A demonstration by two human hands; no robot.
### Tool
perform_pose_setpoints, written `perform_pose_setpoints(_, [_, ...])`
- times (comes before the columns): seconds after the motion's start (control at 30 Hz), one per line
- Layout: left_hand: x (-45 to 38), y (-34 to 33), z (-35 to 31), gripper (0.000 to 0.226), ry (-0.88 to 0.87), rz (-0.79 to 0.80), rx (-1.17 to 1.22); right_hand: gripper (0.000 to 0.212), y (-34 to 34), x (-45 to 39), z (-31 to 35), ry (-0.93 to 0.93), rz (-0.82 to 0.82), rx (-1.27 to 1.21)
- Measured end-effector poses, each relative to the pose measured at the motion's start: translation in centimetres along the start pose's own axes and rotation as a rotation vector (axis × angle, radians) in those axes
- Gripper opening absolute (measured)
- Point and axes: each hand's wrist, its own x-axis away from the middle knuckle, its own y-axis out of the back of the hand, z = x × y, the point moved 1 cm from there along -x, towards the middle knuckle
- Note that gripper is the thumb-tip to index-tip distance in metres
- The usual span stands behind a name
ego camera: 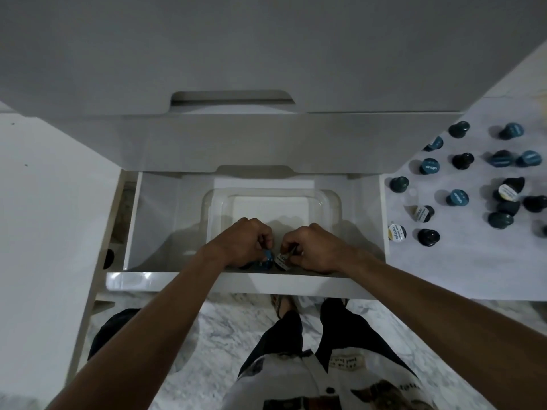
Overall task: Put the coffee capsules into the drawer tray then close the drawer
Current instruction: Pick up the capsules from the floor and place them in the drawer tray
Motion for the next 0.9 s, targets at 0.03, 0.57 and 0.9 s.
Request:
perform_pose_setpoints(0.03, [0.1, 0.1, 0.0, 0.020, -0.002, -0.004, 0.001, 0.017, 0.0, 0.0, 0.0, -0.002, -0.005, -0.007])
perform_pose_setpoints(0.57, [0.5, 3.5, -7.7, 0.024, -0.124, -0.433, 0.057, 0.029, 7.4, 6.2, 1.4, 0.024, -0.576, -0.425])
perform_pose_setpoints(0.9, [0.6, -1.6, -25.7, 0.009, -0.262, -0.844, 0.321, 0.019, 15.1, 20.0, -9.4, -0.023, -0.877, -0.494])
